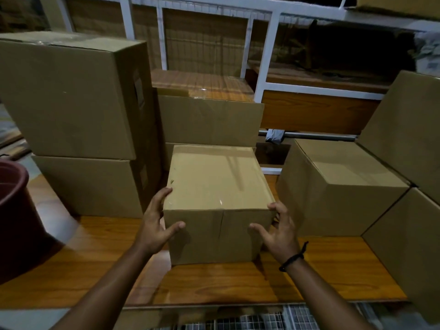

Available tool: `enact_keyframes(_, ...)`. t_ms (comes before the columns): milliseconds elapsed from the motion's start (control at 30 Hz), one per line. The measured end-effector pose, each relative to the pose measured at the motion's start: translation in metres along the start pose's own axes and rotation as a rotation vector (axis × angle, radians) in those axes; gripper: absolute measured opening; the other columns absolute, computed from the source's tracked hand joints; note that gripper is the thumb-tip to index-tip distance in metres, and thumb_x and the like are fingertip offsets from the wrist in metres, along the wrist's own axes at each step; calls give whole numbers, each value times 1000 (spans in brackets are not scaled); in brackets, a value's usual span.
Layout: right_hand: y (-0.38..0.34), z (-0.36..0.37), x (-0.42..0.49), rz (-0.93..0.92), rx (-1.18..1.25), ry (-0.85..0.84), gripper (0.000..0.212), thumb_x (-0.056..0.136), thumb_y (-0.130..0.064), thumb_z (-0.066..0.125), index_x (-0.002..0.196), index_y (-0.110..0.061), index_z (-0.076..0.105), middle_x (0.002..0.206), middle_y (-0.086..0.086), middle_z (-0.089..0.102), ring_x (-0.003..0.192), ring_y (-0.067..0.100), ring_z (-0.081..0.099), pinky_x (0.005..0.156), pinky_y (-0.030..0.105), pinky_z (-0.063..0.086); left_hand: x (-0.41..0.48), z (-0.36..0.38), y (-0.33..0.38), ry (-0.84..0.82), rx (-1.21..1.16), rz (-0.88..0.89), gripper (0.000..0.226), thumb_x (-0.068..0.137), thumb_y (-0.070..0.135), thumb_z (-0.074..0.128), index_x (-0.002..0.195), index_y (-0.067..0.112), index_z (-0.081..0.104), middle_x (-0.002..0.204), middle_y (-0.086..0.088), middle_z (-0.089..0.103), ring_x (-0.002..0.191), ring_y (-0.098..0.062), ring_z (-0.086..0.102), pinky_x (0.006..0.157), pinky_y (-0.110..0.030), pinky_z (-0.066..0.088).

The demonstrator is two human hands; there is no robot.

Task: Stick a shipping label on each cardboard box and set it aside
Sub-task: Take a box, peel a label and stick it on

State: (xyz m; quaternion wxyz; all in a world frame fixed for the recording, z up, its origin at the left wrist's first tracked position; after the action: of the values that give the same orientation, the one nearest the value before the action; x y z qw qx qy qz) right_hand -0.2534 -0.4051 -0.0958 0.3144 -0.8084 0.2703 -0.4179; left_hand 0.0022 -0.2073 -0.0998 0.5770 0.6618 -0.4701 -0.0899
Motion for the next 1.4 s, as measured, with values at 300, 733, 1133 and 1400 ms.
enact_keyframes(300,-28,-19,69,321,240,-227,38,86,-49,62,120,-34,59,134,-5,48,121,16,51,96,34,49,60,-20,21,50,-169,-208,73,79,83,40,128,31,55,118,14,64,112,-14,62,78,-28,54)
enact_keyframes(733,-35,-27,38,305,122,-452,62,93,-32,58,145,-41,26,143,-14,32,133,8,33,107,31,38,84,-8,58,-96,-196,-706,54,81,35,76,124,7,59,105,-11,71,92,-29,70,78,-42,58)
enact_keyframes(1133,-65,-38,106,322,80,-395,105,77,-40,75,153,-39,2,156,-6,22,126,8,32,100,33,34,43,1,80,-52,-407,-516,51,66,26,73,115,23,59,109,-7,72,93,-26,71,72,-36,56)
enact_keyframes(1400,-71,-43,113,307,60,-344,88,71,-25,83,143,-30,32,123,-7,41,111,14,42,88,32,40,50,-12,81,4,-245,-537,101,63,39,85,148,31,32,142,-5,50,121,-25,55,102,-49,46)
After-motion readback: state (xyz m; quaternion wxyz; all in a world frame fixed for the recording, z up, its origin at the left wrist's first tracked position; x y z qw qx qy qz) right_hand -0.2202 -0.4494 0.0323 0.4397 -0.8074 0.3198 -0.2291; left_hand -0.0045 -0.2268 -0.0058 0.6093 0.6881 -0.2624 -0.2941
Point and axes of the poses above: each hand's wrist, its own x-axis towards the middle knuckle, its own z-axis out of the palm, y = z × x, the point moved 2 cm from there along x, towards the middle knuckle
